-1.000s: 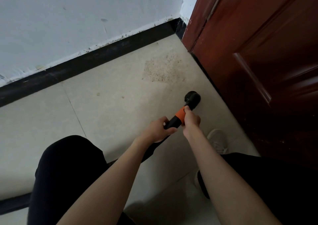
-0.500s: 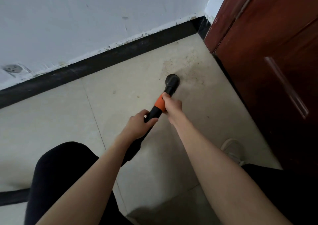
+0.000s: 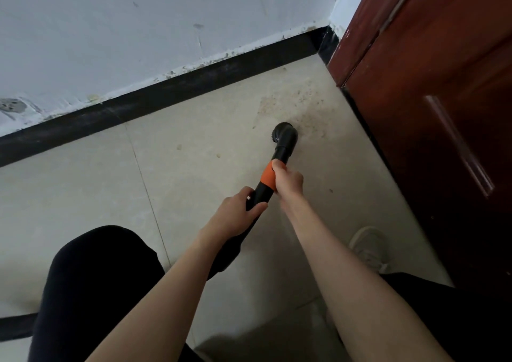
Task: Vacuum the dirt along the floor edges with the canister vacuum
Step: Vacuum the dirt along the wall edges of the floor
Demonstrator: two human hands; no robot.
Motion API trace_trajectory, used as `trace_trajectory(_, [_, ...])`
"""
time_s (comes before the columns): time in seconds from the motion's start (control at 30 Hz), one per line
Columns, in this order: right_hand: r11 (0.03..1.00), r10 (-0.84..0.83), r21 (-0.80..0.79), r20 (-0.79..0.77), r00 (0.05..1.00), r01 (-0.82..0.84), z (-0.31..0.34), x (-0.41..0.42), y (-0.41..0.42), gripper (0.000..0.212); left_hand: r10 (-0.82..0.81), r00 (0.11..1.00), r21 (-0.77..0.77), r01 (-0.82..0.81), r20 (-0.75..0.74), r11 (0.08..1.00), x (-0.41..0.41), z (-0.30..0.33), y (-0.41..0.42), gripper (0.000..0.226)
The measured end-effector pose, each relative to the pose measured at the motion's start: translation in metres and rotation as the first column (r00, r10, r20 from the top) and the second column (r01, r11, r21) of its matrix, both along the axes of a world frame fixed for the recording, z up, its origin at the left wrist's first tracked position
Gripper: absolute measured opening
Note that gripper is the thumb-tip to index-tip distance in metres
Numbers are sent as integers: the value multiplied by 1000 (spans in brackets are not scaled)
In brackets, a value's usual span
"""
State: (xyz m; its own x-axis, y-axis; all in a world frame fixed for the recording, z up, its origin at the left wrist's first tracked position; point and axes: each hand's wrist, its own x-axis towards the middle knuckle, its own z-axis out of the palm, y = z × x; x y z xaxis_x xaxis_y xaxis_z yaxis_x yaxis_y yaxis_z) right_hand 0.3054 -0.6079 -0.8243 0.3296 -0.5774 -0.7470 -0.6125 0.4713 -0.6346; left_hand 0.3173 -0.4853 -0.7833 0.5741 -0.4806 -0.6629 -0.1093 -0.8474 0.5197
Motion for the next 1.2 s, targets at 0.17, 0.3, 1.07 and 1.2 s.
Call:
trace_trajectory(0.17, [993,112,-26,-15,994,-112,7,20,3,23,64,997,1,-64,44,998,11,1,6,43])
trace_trajectory(0.3, [985,170,6,-26,985,-170,11,45,12,31,103,992,24,-105,79,994,30,-1,15,43])
trace_trajectory(1.07, [968,242,-60,-50,969,-245,13,92,-36,40,96,989,-2,-97,115,995,71,-14,-35,40])
trace_trajectory(1.2, [976,200,-77,-67,977,-205,5,66,-29,41,87,993,-24,-85,85,996,49,-17,-24,39])
